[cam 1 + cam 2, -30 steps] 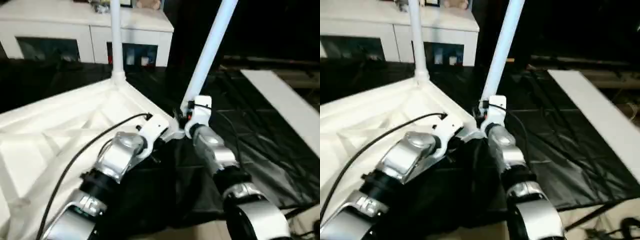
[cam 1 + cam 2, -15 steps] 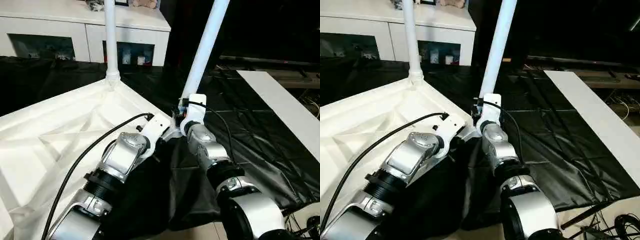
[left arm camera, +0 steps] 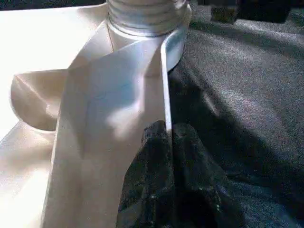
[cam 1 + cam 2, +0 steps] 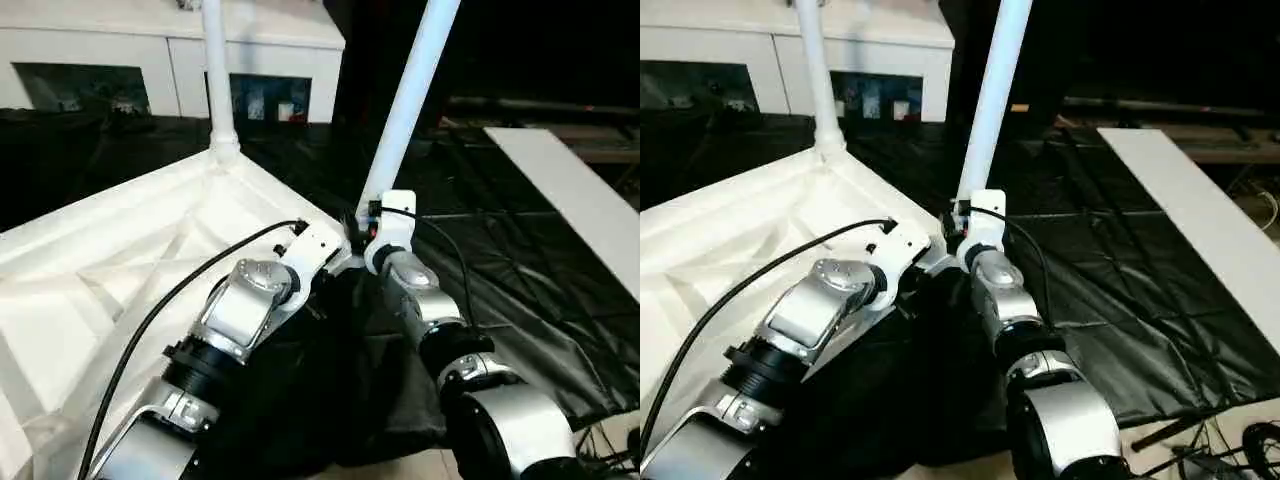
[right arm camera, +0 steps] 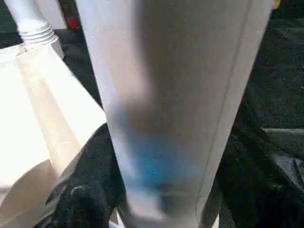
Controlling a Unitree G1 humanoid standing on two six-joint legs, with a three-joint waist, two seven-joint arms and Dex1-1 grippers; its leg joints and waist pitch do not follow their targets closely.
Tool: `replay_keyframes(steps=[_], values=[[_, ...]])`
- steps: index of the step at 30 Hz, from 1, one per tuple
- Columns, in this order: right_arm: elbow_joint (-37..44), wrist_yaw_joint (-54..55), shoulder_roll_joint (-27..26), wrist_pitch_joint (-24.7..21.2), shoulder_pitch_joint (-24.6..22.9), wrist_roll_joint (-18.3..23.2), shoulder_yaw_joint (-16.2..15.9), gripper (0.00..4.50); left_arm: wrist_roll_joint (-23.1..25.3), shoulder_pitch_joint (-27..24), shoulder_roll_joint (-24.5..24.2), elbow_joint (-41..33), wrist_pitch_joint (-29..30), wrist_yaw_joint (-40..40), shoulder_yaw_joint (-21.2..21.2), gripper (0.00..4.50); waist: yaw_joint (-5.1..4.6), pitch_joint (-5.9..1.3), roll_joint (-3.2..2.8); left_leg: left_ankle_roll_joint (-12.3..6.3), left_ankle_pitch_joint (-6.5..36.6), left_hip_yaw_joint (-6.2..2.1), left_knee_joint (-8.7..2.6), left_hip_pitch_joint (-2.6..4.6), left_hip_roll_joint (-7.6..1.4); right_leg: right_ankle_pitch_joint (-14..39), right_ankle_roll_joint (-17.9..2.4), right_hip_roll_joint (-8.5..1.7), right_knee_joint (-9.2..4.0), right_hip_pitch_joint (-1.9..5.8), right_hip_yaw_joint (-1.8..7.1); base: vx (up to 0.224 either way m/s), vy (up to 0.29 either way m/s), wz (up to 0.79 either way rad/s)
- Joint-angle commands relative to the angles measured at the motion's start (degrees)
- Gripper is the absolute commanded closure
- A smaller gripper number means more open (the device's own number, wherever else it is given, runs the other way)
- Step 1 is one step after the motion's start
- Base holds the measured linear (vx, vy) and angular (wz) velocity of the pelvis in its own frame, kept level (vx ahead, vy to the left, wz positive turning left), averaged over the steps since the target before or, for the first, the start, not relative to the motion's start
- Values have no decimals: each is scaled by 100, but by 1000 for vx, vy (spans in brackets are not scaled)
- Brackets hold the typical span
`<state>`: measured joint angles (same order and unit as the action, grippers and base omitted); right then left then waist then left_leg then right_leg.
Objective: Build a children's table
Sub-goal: Insert table leg to table base
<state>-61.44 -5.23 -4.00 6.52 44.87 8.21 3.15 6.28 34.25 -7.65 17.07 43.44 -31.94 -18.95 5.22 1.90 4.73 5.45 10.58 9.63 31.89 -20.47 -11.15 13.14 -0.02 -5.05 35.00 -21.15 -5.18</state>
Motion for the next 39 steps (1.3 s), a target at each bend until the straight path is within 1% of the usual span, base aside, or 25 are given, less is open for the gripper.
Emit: replay_keyframes(steps=[1,3,4,5,6,8,9,12,13,16,17,18,19,20,22,23,24,25,26,28,29,30,31,34,39], values=[[-264,-159,-3,-98,-172,-64,12,124,-123,164,58,-151,-177,-212,-185,450,-22,-232,-104,69,1038,-39,-415,32,-268,282,-893,-385,-398,159,345,0,0,0],[-236,-287,30,9,-161,-60,14,105,-123,159,43,-150,-197,-235,-183,450,-16,-245,-129,33,859,-28,-394,42,-269,32,-963,-380,-366,160,346,0,0,0],[-208,-343,41,52,-168,-56,8,105,-122,159,39,-147,-202,-244,-186,450,-11,-270,-121,-16,620,-20,-359,29,-256,-324,-1025,-368,-324,182,342,0,0,0],[-208,-343,41,52,-168,-56,8,105,-122,159,39,-147,-202,-244,-186,450,-10,-275,-115,-55,494,-15,-346,22,-251,-516,-1057,-362,-306,184,340,0,0,0],[-153,-481,50,109,-182,-43,-5,87,-124,159,31,-142,-211,-261,-187,450,-11,-280,-107,-201,230,5,-314,-3,-227,-963,-1150,-344,-266,193,332,0,0,0],[17,-816,62,218,-242,-30,-68,87,-122,159,6,-122,-238,-303,-189,450,-9,-269,-115,-287,312,12,-313,-5,-226,-932,-1181,-349,-278,190,329,0,0,0],[75,-904,67,247,-267,-27,-86,87,-121,157,-6,-115,-255,-323,-193,450,-3,-262,-112,-330,404,10,-317,-10,-236,-796,-1188,-368,-289,201,332,0,0,0],[345,-1248,100,319,-389,-8,-162,87,-117,142,-88,-89,-357,-434,-226,450,-1,-254,-114,-349,519,8,-323,-1,-252,-514,-1206,-372,-307,195,334,0,0,0],[442,-1343,114,342,-438,-10,-196,87,-118,133,-119,-86,-387,-464,-237,450,-1,-256,-126,-352,479,5,-322,0,-253,-528,-1216,-367,-308,197,331,0,0,0],[803,-1655,169,373,-636,21,-297,87,-131,104,-198,-81,-466,-550,-257,450,-2,-260,-120,-394,388,11,-307,1,-250,-611,-1283,-366,-290,203,330,0,0,0],[908,-1732,187,372,-694,30,-322,87,-134,97,-216,-83,-481,-569,-259,450,6,-262,-144,-411,354,17,-298,10,-252,-690,-1292,-360,-288,200,335,0,0,0],[1261,-1962,250,333,-885,59,-377,87,-135,76,-274,-83,-557,-657,-281,450,0,-263,-128,-416,349,15,-300,1,-250,-721,-1312,-358,-281,209,334,0,0,0],[1403,-2042,278,301,-958,83,-392,87,-136,66,-295,-81,-580,-687,-286,450,21,-270,-116,-478,238,20,-278,5,-243,-906,-1305,-349,-265,215,336,0,0,0],[1469,-2077,292,282,-992,99,-397,87,-137,60,-304,-80,-584,-695,-284,450,11,-273,-124,-503,202,13,-279,-12,-241,-969,-1320,-353,-253,226,335,0,0,0],[1804,-2205,389,192,-1176,139,-421,87,-137,21,-356,-77,-614,-742,-277,450,5,-271,-123,-546,222,16,-275,-1,-246,-917,-1380,-358,-259,218,327,0,0,0],[1888,-2233,417,173,-1223,141,-427,87,-136,10,-370,-77,-623,-757,-276,450,3,-266,-158,-538,258,11,-281,-1,-248,-863,-1387,-359,-264,216,327,0,0,0],[2129,-2319,497,105,-1363,158,-441,87,-135,-22,-414,-78,-659,-808,-279,450,1,-259,-139,-529,330,10,-280,2,-252,-769,-1350,-348,-279,219,326,0,0,0],[2479,-2458,623,9,-1571,184,-458,87,-140,-70,-479,-86,-708,-893,-280,450,11,-253,-173,-492,375,1,-290,2,-259,-699,-1322,-359,-284,219,329,0,0,0],[2597,-2499,660,-48,-1637,208,-459,87,-144,-82,-501,-92,-718,-914,-281,450,16,-260,-163,-488,428,7,-286,22,-267,-679,-1309,-354,-292,205,333,0,0,0],[2914,-2606,776,-196,-1817,271,-446,87,-156,-116,-573,-106,-736,-982,-281,450,45,-252,-181,-449,459,6,-296,34,-272,-687,-1311,-341,-298,203,335,0,0,0],[2982,-2619,808,-218,-1857,270,-430,87,-161,-124,-595,-106,-737,-998,-279,450,56,-260,-178,-417,435,1,-292,33,-274,-712,-1318,-343,-285,209,332,0,0,0],[2978,-2631,825,-242,-1860,285,-404,87,-157,-126,-612,-104,-742,-1008,-281,450,64,-258,-193,-356,474,-1,-301,26,-265,-670,-1335,-345,-286,210,329,0,0,0],[2975,-2641,835,-263,-1861,297,-386,87,-154,-127,-624,-103,-747,-1016,-284,450,54,-254,-180,-302,578,2,-309,18,-260,-541,-1327,-348,-297,215,327,0,0,0],[2954,-2623,860,-273,-1855,270,-362,87,-155,-127,-653,-101,-757,-1043,-292,450,42,-249,-191,-201,788,0,-321,20,-262,-194,-1279,-364,-331,208,333,0,0,0],[3210,-2683,855,-501,-1977,367,-368,120,-169,-130,-679,-98,-776,-1073,-303,450,42,-261,-189,-246,563,-5,-302,11,-257,-476,-1288,-351,-295,212,330,0,0,0]])
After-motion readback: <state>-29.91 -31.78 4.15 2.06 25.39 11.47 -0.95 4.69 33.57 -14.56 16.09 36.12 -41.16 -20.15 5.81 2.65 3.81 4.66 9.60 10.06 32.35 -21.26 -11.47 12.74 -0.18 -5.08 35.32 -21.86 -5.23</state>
